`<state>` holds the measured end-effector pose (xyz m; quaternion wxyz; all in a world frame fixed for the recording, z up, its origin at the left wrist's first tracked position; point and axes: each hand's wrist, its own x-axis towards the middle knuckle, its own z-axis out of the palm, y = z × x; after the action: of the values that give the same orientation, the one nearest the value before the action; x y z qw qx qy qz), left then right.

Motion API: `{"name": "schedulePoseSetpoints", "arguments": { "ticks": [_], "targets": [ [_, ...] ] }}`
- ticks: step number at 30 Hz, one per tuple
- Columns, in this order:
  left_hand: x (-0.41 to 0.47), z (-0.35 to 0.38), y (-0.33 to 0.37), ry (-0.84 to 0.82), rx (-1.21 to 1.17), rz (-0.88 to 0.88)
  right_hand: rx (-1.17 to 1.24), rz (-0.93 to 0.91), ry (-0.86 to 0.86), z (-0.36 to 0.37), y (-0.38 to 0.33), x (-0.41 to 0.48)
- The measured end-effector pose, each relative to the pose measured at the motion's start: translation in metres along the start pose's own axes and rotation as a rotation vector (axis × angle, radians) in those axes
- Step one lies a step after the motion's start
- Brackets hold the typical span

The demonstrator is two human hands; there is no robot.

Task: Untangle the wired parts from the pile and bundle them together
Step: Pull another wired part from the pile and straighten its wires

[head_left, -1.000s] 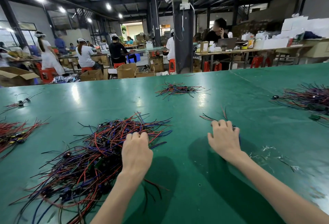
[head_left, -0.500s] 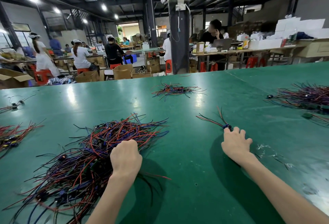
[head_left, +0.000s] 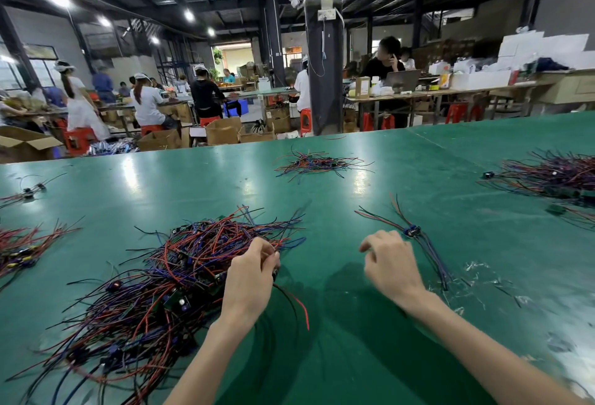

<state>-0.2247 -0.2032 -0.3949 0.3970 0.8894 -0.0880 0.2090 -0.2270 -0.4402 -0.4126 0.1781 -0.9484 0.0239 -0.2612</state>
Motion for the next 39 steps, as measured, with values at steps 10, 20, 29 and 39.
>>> {"name": "schedulePoseSetpoints", "arguments": {
  "ticks": [10, 20, 29, 39],
  "targets": [
    [0.004, 0.000, -0.007, -0.268, -0.076, -0.130, 0.245, -0.273, -0.234, 0.022, -0.037, -0.033],
    [-0.001, 0.000, -0.008, -0.236, 0.440, -0.013, 0.263, -0.303, -0.299, 0.020, -0.038, -0.034],
    [-0.007, 0.011, 0.000, -0.246, 0.466, 0.061, 0.266, -0.287, -0.302, 0.017, -0.040, -0.034],
    [-0.010, 0.011, 0.024, -0.434, -0.673, -0.432, 0.742, -0.012, -0.207, 0.007, -0.050, -0.029]
  ]
}}
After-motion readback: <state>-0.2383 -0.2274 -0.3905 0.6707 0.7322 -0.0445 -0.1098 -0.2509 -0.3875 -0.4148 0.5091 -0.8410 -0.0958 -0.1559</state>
